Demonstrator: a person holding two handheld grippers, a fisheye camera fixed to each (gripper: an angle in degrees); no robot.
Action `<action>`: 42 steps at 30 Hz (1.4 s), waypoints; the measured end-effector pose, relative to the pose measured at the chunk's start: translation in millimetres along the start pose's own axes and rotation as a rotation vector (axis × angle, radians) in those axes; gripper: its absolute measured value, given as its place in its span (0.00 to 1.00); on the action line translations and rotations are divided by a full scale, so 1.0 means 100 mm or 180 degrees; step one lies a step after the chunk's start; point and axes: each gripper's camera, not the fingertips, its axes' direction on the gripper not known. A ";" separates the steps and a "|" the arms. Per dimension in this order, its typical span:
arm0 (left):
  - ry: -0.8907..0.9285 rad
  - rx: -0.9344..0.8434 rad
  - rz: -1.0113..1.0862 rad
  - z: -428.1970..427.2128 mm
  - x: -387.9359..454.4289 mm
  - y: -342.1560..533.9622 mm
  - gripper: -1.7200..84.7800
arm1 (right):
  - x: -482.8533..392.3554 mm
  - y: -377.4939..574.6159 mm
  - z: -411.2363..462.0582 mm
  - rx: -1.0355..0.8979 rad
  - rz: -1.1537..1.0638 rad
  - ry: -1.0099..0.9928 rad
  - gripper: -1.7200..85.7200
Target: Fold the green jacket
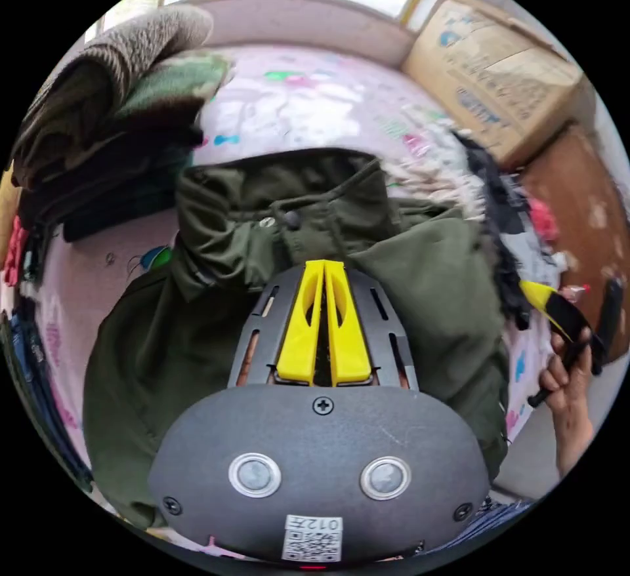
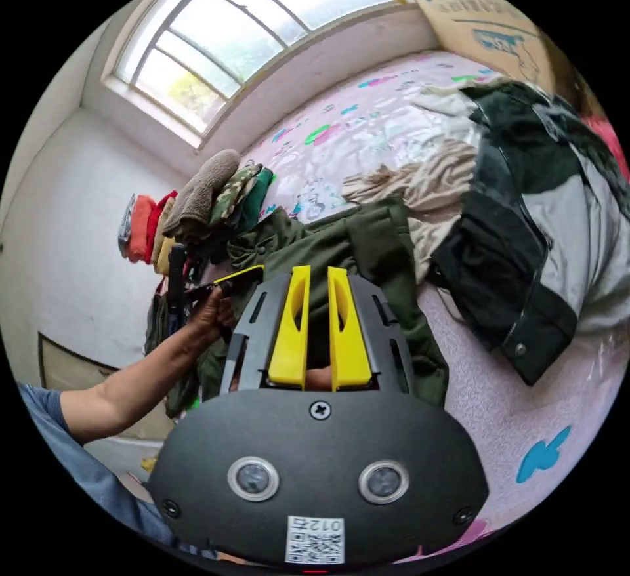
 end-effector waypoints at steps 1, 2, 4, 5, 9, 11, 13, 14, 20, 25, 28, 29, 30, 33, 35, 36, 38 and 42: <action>0.0140 -0.0111 -0.0061 0.10 -0.04 -0.01 0.02 | 0.26 0.01 -0.07 0.0036 0.0290 -0.0172 0.07; 0.0205 -0.0057 -0.0109 0.09 -0.07 0.00 0.02 | 0.38 0.02 -0.09 0.0048 0.0439 -0.0255 0.08; 0.0347 -0.0022 -0.0258 0.06 -0.11 0.05 0.02 | 0.78 0.07 -0.12 0.0118 0.0996 -0.0628 0.09; 0.0354 0.0020 -0.0273 0.03 -0.11 0.07 0.02 | 0.86 0.09 -0.11 0.0139 0.1116 -0.0702 0.09; 0.0316 0.0357 -0.0161 -0.31 -0.03 0.29 0.02 | 1.16 0.18 -0.05 0.0135 0.1526 -0.0827 0.09; 0.0329 0.0397 -0.0153 -0.41 -0.02 0.42 0.02 | 1.19 0.20 -0.01 0.0126 0.1599 -0.0922 0.09; 0.0378 0.0415 -0.0189 -0.51 -0.02 0.61 0.02 | 1.18 0.20 0.04 0.0107 0.1658 -0.1033 0.09; 0.0391 0.0411 -0.0204 -0.53 -0.02 0.67 0.02 | 1.17 0.19 0.04 0.0104 0.1668 -0.1036 0.09; 0.0416 0.0310 -0.0362 -0.69 -0.03 1.33 0.02 | 0.64 0.20 -0.16 0.0293 0.1297 -0.0924 0.05; 0.0444 0.0155 -0.0723 -0.79 -0.19 2.03 0.02 | -0.97 0.34 -0.22 0.0293 -0.0170 -0.0839 0.05; 0.0389 0.0158 -0.0879 -0.92 -0.29 2.34 0.02 | -1.87 0.60 0.16 -0.0013 -0.0884 -0.0799 0.05; 0.0390 0.0163 -0.0904 -0.95 -0.31 2.38 0.02 | -2.03 0.67 0.27 -0.0089 -0.1007 -0.0752 0.05; 0.0395 0.0179 -0.0946 -1.00 -0.35 2.47 0.02 | -2.34 0.84 0.49 -0.0221 -0.1279 -0.0641 0.05; 0.0346 0.0219 -0.1001 -1.13 -0.42 2.65 0.03 | -2.98 1.39 1.09 -0.0551 -0.1926 -0.0301 0.05; 0.0304 0.0252 -0.1042 -1.20 -0.46 2.74 0.02 | -3.29 1.76 1.44 -0.0756 -0.2286 -0.0165 0.05; 0.0287 0.0287 -0.1069 -1.26 -0.48 2.80 0.02 | -3.48 2.01 1.66 -0.0918 -0.2501 0.0005 0.05; 0.0267 0.0350 -0.1138 -1.34 -0.52 2.87 0.02 | -3.73 2.37 1.93 -0.1095 -0.2853 0.0221 0.06; 0.0088 0.0684 -0.1199 -1.61 -0.53 2.90 0.02 | -4.16 2.88 2.01 -0.1096 -0.3385 0.0314 0.08</action>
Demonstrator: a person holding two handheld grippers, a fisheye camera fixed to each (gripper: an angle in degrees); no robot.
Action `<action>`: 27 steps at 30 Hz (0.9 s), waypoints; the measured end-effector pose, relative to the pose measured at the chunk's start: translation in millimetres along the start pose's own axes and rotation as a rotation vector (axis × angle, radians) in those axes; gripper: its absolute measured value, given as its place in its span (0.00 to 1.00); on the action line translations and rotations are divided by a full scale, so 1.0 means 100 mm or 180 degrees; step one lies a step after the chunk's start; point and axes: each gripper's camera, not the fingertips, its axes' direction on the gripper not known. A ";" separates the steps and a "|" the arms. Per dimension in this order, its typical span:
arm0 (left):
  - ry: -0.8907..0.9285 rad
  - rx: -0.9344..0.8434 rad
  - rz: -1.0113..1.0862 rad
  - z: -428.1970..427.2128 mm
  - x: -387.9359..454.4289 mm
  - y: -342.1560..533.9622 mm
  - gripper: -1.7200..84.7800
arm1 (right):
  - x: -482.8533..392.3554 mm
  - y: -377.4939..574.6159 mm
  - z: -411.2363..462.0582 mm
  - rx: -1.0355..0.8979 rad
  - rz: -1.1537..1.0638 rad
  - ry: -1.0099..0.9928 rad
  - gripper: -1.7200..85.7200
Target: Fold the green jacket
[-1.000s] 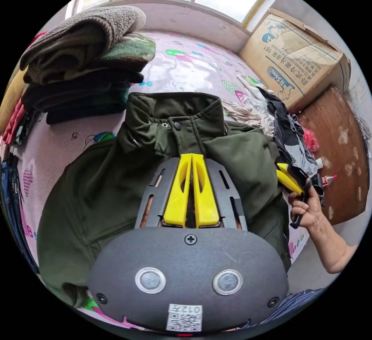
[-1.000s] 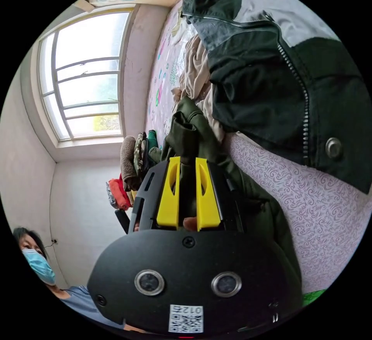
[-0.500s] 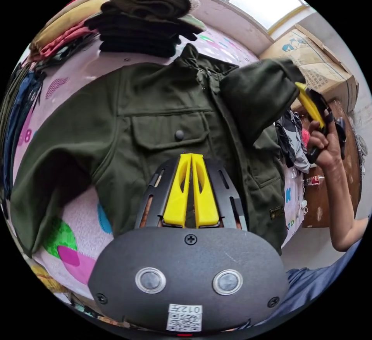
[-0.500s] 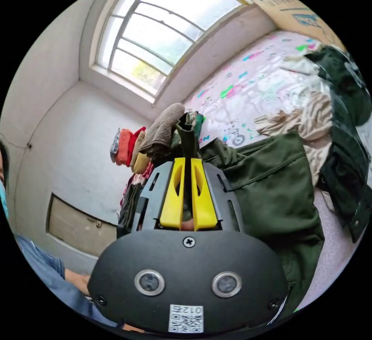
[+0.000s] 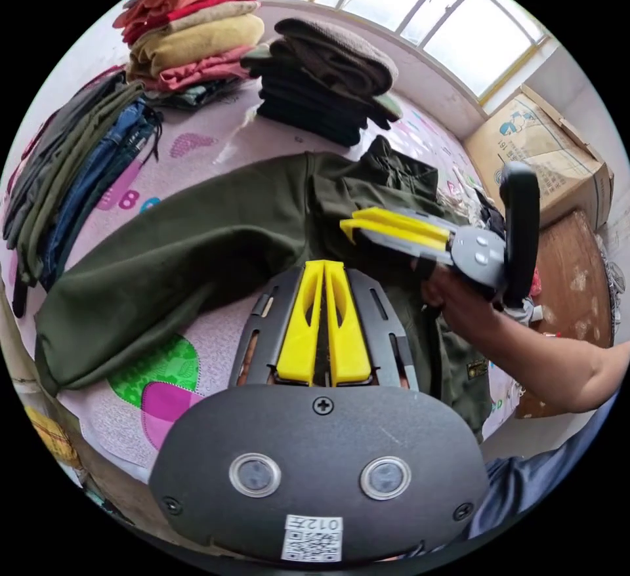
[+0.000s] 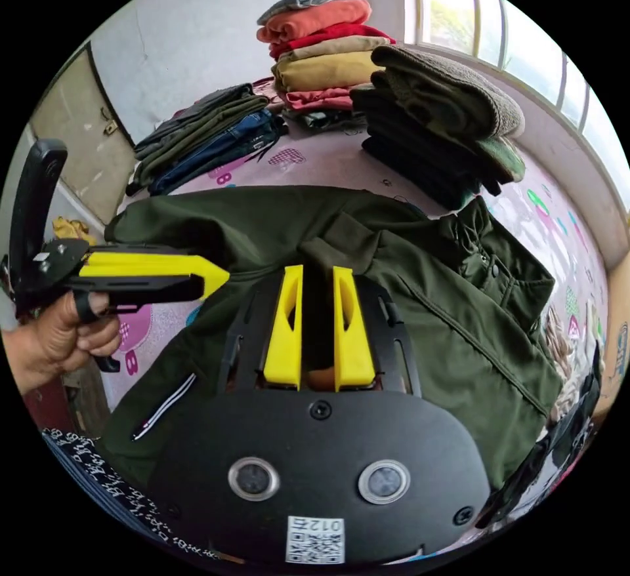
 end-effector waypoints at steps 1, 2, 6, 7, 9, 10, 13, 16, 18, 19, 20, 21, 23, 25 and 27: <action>-0.0033 0.0119 0.0049 -0.07 0.05 -0.04 0.02 | -0.06 0.01 -0.10 0.0102 -0.0010 0.0013 0.08; -0.0047 0.0172 0.0083 -0.09 0.08 -0.06 0.02 | -0.06 0.03 -0.16 0.0153 0.0004 0.0025 0.07; -0.0060 0.0255 0.0496 -0.02 0.43 -0.32 0.02 | 0.18 0.32 -0.51 0.0247 0.0328 0.0437 0.03; -0.0117 0.0227 0.0631 0.07 0.55 -0.39 0.02 | 0.32 0.43 -0.55 0.0129 0.0456 0.0676 0.03; -0.0208 0.0147 0.0785 0.23 0.75 -0.50 0.02 | 0.53 0.60 -0.58 -0.0033 0.0592 0.1017 0.02; -0.0245 0.0096 0.0925 0.34 0.88 -0.55 0.02 | 0.66 0.70 -0.59 -0.0126 0.0660 0.1171 0.02; -0.0610 -0.0048 0.1206 0.64 1.14 -0.59 0.02 | 0.82 0.92 -0.48 -0.0253 0.0777 0.1447 0.02; -0.0927 -0.0218 0.1326 0.91 1.21 -0.48 0.02 | 0.77 1.03 -0.23 -0.0440 0.0705 0.1417 0.02; -0.0906 -0.0321 0.1309 1.01 1.18 -0.38 0.02 | 0.67 1.06 -0.11 -0.0431 0.0633 0.1524 0.02; -0.0892 -0.0192 0.1298 0.99 1.17 -0.31 0.02 | 0.60 1.06 -0.06 -0.0398 0.0596 0.1611 0.02; -0.0881 -0.0137 0.1294 0.98 1.16 -0.27 0.02 | 0.58 1.06 -0.04 -0.0379 0.0591 0.1648 0.02; -0.0853 -0.0064 0.1282 0.96 1.13 -0.21 0.02 | 0.55 1.05 -0.02 -0.0341 0.0579 0.1684 0.02; -0.0793 0.0038 0.1300 0.93 1.09 -0.13 0.02 | 0.55 1.06 -0.03 -0.0267 0.0569 0.1606 0.02; -0.0798 0.0103 0.1296 0.88 1.06 -0.06 0.02 | 0.60 1.05 -0.06 -0.0210 0.0637 0.1486 0.02; -0.0910 0.0095 0.1347 0.86 1.07 -0.02 0.02 | 0.58 1.03 -0.06 -0.0217 0.0610 0.1520 0.02</action>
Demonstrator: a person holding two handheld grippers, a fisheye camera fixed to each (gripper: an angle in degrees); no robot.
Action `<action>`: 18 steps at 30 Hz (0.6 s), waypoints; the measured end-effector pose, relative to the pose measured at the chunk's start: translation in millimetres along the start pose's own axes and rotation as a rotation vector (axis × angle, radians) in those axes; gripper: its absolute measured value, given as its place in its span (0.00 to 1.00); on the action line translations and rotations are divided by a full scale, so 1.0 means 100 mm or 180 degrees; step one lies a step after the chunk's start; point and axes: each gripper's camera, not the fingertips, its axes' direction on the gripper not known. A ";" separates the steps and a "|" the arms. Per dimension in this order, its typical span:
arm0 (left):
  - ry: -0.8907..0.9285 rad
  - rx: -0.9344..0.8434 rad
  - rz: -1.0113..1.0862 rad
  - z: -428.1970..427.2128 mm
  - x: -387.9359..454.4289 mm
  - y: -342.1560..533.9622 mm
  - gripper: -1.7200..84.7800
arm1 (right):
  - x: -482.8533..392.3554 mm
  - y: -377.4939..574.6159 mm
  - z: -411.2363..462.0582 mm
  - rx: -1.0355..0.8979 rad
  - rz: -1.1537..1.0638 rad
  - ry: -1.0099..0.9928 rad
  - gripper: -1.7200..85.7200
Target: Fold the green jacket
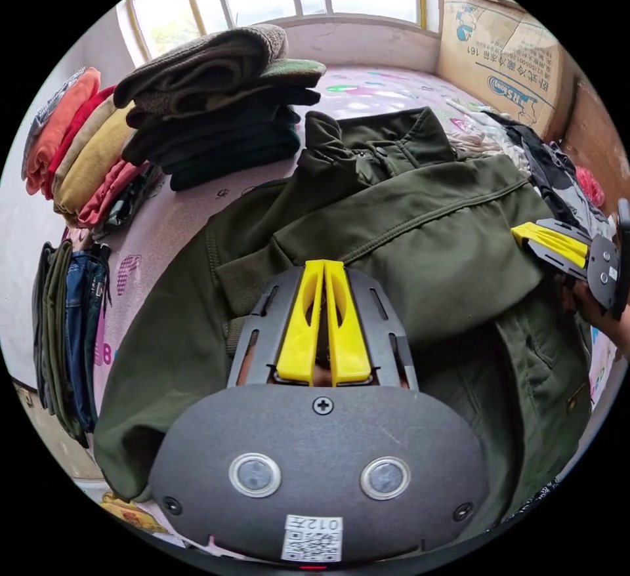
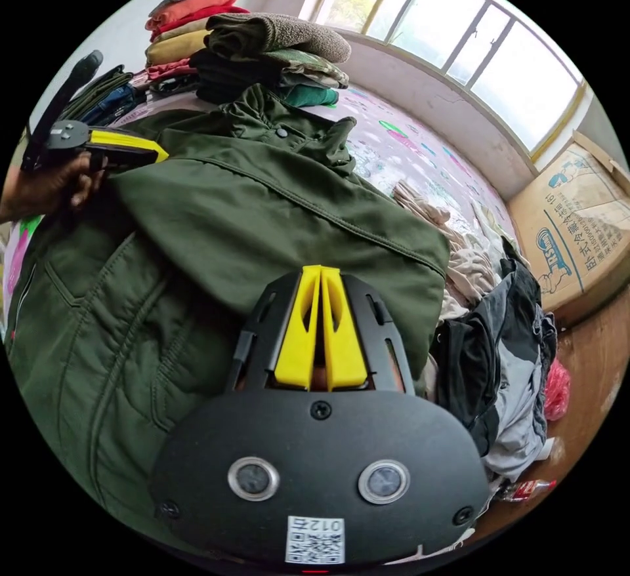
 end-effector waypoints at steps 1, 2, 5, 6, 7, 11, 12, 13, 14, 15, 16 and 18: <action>-0.0032 -0.0012 0.0033 -0.02 0.00 0.02 0.02 | 0.00 -0.03 -0.01 -0.0031 -0.0028 0.0011 0.02; -0.0011 -0.0019 0.0029 -0.03 -0.03 0.04 0.02 | 0.02 -0.05 -0.02 -0.0068 -0.0040 -0.0004 0.02; 0.0301 -0.0117 -0.0150 -0.13 -0.26 0.08 0.02 | 0.27 -0.16 -0.19 -0.0138 0.0084 -0.0194 0.02; 0.0431 -0.0096 -0.0262 -0.22 -0.36 0.12 0.02 | 0.44 -0.18 -0.34 0.0032 0.0245 -0.0283 0.02; 0.0491 0.0056 -0.0336 -0.36 -0.46 0.17 0.02 | 0.63 -0.21 -0.46 0.0197 0.0372 -0.0277 0.02; 0.0230 0.0143 -0.0372 -0.51 -0.65 0.28 0.02 | 1.20 -0.44 -0.31 0.0128 0.0739 -0.0128 0.02; 0.0210 0.0017 -0.0394 -0.46 -0.71 0.31 0.02 | 1.39 -0.52 -0.17 0.0048 0.0892 -0.0124 0.02; 0.0203 -0.0161 -0.0405 -0.39 -0.76 0.34 0.02 | 1.53 -0.58 -0.03 -0.0049 0.0984 -0.0134 0.02; 0.0200 -0.0232 -0.0403 -0.36 -0.79 0.36 0.02 | 1.60 -0.61 0.05 -0.0118 0.1011 -0.0159 0.02; 0.0195 -0.0174 -0.0403 -0.37 -0.85 0.41 0.02 | 1.72 -0.64 0.20 -0.0253 0.1065 -0.0202 0.02; 0.0186 -0.0160 -0.0397 -0.39 -0.90 0.47 0.02 | 1.82 -0.63 0.35 -0.0430 0.1081 -0.0270 0.02; 0.0175 -0.0102 -0.0407 -0.43 -0.98 0.57 0.02 | 1.96 -0.56 0.55 -0.0646 0.1135 -0.0416 0.02</action>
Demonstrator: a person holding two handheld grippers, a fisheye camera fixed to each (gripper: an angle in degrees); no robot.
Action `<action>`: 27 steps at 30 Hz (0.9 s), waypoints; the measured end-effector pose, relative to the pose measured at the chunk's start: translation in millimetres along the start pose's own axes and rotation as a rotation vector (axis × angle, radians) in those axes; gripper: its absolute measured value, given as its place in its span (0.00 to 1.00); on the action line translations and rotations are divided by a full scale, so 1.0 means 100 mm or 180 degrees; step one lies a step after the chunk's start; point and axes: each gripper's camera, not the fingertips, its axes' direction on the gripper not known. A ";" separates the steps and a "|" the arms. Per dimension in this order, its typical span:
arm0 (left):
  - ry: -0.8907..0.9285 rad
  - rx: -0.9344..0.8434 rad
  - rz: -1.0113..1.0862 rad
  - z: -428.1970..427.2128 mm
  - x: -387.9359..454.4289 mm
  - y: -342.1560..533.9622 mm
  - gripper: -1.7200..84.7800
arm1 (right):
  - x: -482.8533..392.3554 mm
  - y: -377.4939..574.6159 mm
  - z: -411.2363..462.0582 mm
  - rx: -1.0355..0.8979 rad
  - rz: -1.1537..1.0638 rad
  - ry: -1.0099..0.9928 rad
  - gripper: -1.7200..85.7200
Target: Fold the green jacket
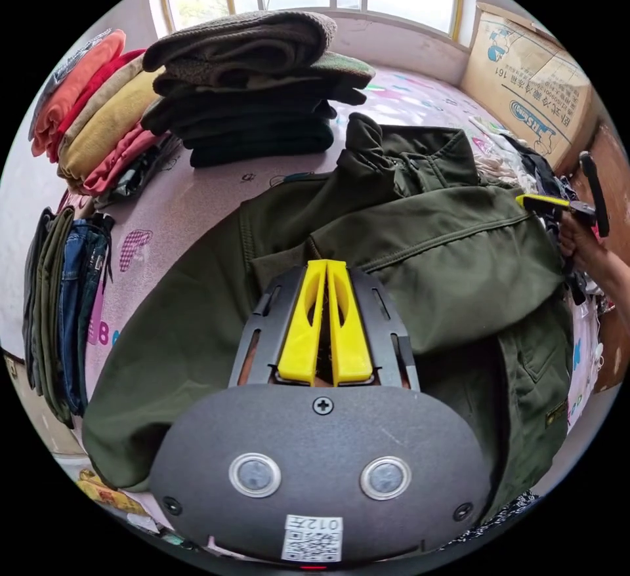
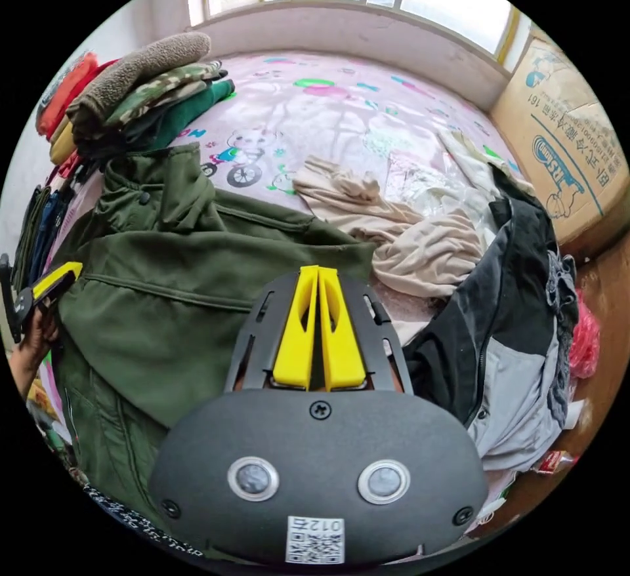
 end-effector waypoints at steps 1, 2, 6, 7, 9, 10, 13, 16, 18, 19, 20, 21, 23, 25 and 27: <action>0.0001 0.0039 -0.0009 -0.03 -0.07 0.06 0.02 | 0.13 0.00 -0.01 0.0069 0.0073 -0.0174 0.02; 0.0001 0.0051 -0.0010 -0.05 -0.10 0.08 0.02 | 0.20 -0.01 -0.01 0.0058 0.0130 -0.0262 0.02; 0.0120 -0.0033 -0.0087 -0.18 -0.42 0.18 0.02 | 0.52 0.03 -0.31 0.0213 0.0517 -0.0364 0.02; 0.0186 -0.0054 -0.0139 -0.25 -0.54 0.20 0.02 | 0.54 0.11 -0.47 0.0297 0.0469 -0.0449 0.02; 0.0274 0.0076 -0.0238 -0.44 -0.71 0.29 0.02 | 0.51 0.33 -0.74 0.0431 0.0366 -0.0588 0.02; 0.0329 0.0184 -0.0280 -0.60 -0.82 0.38 0.02 | 0.45 0.52 -0.89 0.0511 0.0286 -0.0680 0.02; 0.0458 0.0237 -0.0380 -0.94 -1.07 0.66 0.02 | 0.30 0.96 -0.98 0.0436 0.0228 -0.0855 0.02; 0.0705 0.0255 -0.0684 -1.25 -1.37 1.06 0.02 | 0.20 1.15 -0.74 0.0099 0.0204 -0.0809 0.02; 0.0802 0.0261 -0.0932 -1.44 -1.60 1.36 0.02 | 0.25 1.17 -0.59 -0.0021 0.0280 -0.0814 0.02; 0.0811 0.0263 -0.1127 -1.58 -1.78 1.58 0.02 | 0.33 1.15 -0.56 -0.0050 0.0431 -0.0899 0.02; 0.0822 0.0269 -0.1234 -1.65 -1.89 1.69 0.02 | 0.36 1.13 -0.55 -0.0083 0.0503 -0.0935 0.02; 0.0855 0.0294 -0.1478 -1.78 -2.12 1.94 0.02 | 0.39 1.08 -0.54 -0.0164 0.0570 -0.0949 0.02; 0.0904 0.0361 -0.1990 -1.97 -2.54 2.36 0.02 | 0.34 1.03 -0.61 -0.0193 0.0494 -0.0810 0.02; 0.1150 0.0511 -0.2927 -2.15 -3.19 3.03 0.02 | 0.20 1.06 -0.79 -0.0059 0.0286 -0.0549 0.02; 0.1296 0.0847 -0.3607 -2.28 -3.62 3.57 0.02 | 0.11 1.11 -0.96 0.0051 0.0216 -0.0539 0.02</action>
